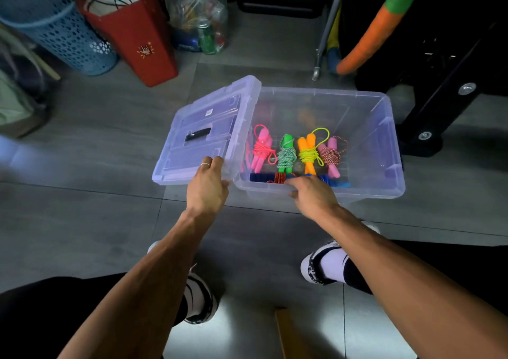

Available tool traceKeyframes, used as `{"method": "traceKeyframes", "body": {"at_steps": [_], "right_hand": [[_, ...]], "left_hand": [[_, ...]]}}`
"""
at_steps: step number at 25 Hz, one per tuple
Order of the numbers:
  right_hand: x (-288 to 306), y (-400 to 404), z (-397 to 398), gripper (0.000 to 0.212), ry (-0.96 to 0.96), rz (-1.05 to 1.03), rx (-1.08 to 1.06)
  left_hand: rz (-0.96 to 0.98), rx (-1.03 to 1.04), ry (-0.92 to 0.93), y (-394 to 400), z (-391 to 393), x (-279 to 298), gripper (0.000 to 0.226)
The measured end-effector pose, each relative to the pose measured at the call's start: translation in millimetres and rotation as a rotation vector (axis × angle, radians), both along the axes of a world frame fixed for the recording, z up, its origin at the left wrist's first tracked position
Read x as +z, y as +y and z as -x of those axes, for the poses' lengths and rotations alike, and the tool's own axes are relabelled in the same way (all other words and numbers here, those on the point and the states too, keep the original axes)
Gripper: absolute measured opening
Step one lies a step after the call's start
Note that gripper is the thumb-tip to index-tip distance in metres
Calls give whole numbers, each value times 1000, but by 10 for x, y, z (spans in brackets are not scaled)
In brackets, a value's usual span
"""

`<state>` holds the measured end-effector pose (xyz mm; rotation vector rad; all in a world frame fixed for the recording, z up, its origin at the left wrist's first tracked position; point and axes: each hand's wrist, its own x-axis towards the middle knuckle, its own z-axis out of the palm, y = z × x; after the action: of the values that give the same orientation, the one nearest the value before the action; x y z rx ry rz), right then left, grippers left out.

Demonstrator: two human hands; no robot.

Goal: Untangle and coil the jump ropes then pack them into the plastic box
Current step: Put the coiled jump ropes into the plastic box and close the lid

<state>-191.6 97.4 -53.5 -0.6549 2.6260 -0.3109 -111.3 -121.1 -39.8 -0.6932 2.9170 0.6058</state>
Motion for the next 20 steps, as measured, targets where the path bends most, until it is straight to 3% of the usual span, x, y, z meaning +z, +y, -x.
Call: {"method": "traceKeyframes", "body": {"at_steps": [5,8,12,15,20], "right_hand": [[-2,190,-583,25,-50,-23,0],[-31,120,-911,20,-172,144,68],[173,238,-900,22,-643,576,-320],[602,510,-721,14,-713,754,-466],[1169,846,-789,26,-791,766,-451]], "left_hand": [[57,-95,64,171,-569,324,32],[41,-83,112,240,-983,506,34],[7,-117,264,368,-1280,691,36],[71,-243,360,553,-1297,738,39],[118,-471,496,968,-1128,790,37]]}}
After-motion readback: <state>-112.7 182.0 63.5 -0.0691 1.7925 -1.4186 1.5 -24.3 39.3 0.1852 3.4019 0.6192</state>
